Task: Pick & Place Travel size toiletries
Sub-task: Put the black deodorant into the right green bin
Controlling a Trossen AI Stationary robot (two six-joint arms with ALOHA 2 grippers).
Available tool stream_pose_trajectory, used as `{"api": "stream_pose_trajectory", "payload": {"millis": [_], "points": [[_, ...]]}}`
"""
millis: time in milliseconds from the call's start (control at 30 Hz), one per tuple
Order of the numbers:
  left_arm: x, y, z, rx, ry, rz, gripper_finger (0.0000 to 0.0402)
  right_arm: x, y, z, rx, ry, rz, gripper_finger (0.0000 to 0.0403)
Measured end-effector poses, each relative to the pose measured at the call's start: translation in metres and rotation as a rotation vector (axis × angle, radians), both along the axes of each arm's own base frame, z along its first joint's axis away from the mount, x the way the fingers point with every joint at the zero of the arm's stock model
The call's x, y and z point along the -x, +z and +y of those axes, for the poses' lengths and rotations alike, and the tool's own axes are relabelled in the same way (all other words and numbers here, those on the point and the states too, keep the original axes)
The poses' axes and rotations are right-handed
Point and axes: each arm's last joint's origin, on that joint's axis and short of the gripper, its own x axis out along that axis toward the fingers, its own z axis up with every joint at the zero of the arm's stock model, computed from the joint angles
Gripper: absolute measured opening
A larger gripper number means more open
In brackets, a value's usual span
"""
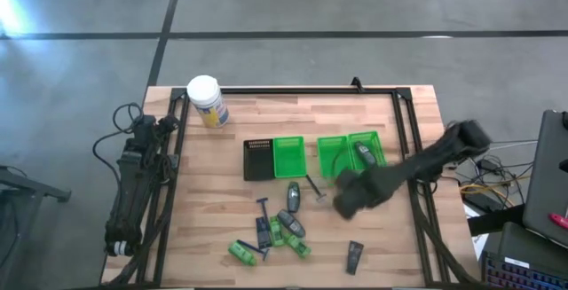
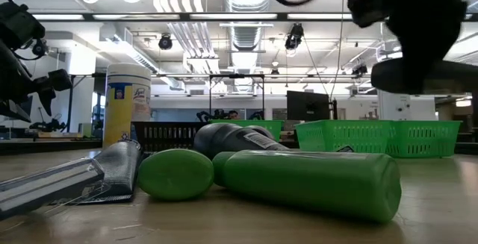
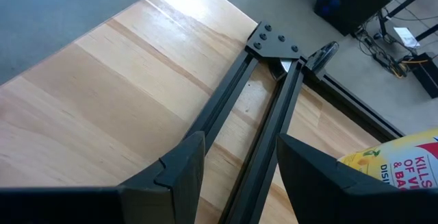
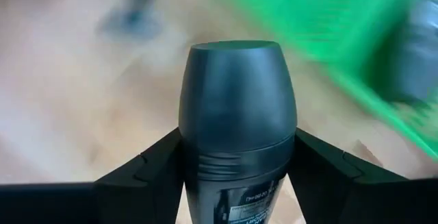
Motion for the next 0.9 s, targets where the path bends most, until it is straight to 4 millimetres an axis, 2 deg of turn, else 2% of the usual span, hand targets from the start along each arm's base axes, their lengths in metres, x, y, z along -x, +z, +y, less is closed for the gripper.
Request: {"api": "stream_pose_trajectory", "payload": {"millis": [167,333,500,600,767,900], "points": [[0.0,0.0,0.0,0.0,0.0,0.0,0.0186,0.043,0.012,-0.047,-0.021,-0.503,-0.193,0.0211],[0.0,0.0,0.0,0.0,0.0,0.0,0.0186,0.067,0.006,-0.086,-0.004,-0.751,-0.262,0.0213],[0.0,0.0,0.0,0.0,0.0,0.0,0.0186,0.072,-0.003,-0.119,0.02,-0.806,-0.259,0.0213],[0.0,0.0,0.0,0.0,0.0,0.0,0.0186,0.067,-0.005,-0.135,0.032,-0.787,-0.278,0.0214],[0.0,0.0,0.0,0.0,0.0,0.0,0.0186,0.059,-0.016,-0.149,-0.001,-0.723,-0.204,0.0214],[0.0,0.0,0.0,0.0,0.0,0.0,0.0186,0.049,-0.028,-0.151,-0.027,-0.695,-0.152,0.022]]}}
